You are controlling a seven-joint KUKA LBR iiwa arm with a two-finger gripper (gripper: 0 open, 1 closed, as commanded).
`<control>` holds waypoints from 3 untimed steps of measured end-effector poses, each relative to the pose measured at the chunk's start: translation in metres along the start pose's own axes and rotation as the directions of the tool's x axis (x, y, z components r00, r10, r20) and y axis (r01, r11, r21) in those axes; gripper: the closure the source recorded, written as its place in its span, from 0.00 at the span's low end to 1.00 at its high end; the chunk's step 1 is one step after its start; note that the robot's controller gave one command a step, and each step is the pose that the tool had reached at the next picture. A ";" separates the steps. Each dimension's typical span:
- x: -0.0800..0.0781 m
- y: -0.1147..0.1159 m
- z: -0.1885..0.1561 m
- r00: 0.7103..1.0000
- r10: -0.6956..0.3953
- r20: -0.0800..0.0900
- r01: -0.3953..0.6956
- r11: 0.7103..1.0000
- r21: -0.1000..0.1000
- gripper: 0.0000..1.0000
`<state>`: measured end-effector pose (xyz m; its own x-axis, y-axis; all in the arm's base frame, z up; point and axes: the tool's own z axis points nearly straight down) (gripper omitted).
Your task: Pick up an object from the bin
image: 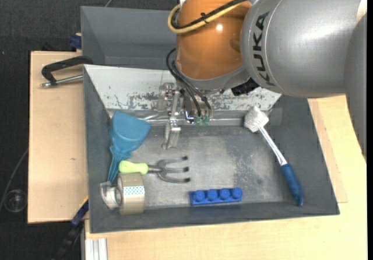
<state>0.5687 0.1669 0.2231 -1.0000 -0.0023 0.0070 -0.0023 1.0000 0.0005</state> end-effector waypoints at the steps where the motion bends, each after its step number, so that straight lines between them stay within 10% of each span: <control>1: -0.002 -0.001 -0.005 1.000 0.002 0.009 -0.002 1.000 -0.002 0.00; 3: 0.050 -0.048 0.068 0.960 -0.279 0.009 0.279 0.960 0.000 0.00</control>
Offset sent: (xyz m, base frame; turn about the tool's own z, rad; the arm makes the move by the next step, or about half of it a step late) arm -0.0541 -0.0552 -0.1531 -0.3373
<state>0.5182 0.1189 0.1553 -0.9598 -0.2808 -0.0024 -0.2808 0.9598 0.0022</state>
